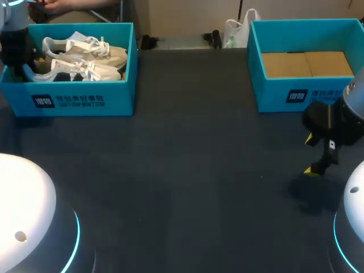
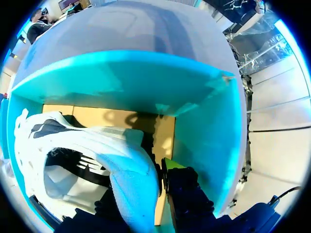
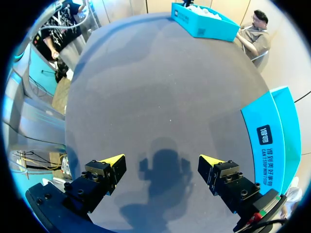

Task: Take the shoe out of the shoebox, open the shoe tongue, remove and reinsert the insole, then place the shoe into the shoebox

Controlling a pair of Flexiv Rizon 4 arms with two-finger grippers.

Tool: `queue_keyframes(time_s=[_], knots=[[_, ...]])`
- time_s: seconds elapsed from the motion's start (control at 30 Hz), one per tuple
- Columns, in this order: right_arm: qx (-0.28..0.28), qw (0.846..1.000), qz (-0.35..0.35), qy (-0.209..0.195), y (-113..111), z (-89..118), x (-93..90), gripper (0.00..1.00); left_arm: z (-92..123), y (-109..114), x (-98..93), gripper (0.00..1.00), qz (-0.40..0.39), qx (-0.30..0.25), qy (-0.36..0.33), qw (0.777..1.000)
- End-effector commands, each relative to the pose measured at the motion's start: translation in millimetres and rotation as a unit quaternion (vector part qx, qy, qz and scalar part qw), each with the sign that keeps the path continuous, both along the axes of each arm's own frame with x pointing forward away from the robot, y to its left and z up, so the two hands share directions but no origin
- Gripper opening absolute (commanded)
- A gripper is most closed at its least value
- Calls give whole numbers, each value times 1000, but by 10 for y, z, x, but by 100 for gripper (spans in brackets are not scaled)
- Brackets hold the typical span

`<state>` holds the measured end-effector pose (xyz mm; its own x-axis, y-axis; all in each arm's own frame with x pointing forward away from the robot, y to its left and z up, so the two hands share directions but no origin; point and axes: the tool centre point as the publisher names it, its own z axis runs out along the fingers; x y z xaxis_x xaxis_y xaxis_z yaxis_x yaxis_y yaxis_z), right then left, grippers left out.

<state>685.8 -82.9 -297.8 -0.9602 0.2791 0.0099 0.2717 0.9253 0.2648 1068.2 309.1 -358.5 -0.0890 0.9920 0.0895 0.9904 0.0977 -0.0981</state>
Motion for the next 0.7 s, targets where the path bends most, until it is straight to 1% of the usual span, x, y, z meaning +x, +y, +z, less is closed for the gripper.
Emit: queue_keyframes(time_s=[0.03, 0.27, 0.43, 0.7], knots=[[-1, 1000, 0, -1, 6, -2, -6, 100, 246, 24, -15, 0, -1, 1, -4, 1000], [-1, 1000, 0, -1, 6, -2, -6, 100, 551, 62, -19, 0, -5, 9, -18, 1000], [-1, 1000, 0, -1, 6, -2, -6, 100, 726, 72, -29, 0, -6, 14, -24, 1000], [-1, 1000, 0, -1, 6, -2, -6, 100, 1032, 112, -114, 0, -15, 18, -26, 999]])
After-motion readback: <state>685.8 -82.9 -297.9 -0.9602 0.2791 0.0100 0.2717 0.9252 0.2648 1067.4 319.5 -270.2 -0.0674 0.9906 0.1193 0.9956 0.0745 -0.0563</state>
